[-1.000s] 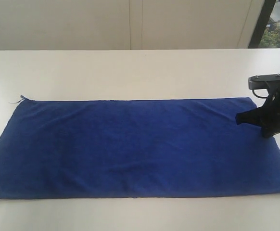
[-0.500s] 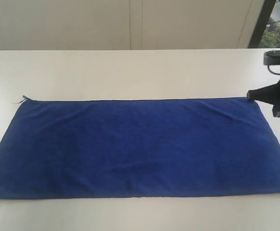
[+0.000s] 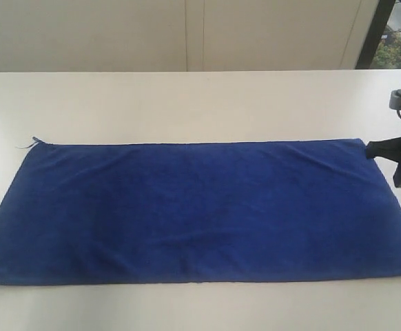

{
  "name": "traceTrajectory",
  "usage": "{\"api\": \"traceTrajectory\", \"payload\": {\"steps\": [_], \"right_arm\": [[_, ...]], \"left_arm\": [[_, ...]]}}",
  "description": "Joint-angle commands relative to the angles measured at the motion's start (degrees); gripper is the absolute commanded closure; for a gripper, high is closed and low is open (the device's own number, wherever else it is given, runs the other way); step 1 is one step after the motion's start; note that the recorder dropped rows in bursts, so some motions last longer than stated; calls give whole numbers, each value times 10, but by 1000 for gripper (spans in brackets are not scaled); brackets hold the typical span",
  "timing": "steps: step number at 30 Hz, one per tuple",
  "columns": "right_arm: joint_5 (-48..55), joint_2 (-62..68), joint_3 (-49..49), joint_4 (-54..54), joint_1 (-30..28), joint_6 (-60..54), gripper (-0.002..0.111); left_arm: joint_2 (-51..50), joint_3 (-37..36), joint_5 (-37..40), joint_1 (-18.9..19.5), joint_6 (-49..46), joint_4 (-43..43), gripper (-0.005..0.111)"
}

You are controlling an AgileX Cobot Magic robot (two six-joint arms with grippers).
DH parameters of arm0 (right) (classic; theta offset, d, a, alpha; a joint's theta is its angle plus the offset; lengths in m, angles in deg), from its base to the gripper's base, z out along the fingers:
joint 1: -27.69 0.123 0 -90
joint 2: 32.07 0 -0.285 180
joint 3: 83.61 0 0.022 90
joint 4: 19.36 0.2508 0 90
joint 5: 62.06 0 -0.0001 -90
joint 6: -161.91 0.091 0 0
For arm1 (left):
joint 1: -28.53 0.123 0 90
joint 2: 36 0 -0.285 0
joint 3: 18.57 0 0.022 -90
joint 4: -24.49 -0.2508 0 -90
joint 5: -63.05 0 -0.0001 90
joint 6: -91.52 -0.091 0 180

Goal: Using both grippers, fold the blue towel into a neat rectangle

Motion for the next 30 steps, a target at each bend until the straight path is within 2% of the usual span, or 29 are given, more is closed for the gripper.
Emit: {"api": "traceTrajectory", "payload": {"steps": [1,4,6,24,27,30], "right_arm": [[-16,19,-1,9,-4,-7,89],[-28,23,-1,9,-4,-7,76],[-39,26,-1,9,-4,-7,72],[-30,66,-16,36,-4,-7,72],[-25,66,-17,35,-4,-7,80],[-19,66,-17,34,-4,-7,100]], "left_arm": [[46,-32,4,2,-3,6,107],[65,-36,13,2,-3,6,107],[70,-36,14,2,-3,6,107],[70,-36,15,2,-3,5,107],[70,-36,15,2,-3,5,107],[70,-36,15,2,-3,5,107]]}}
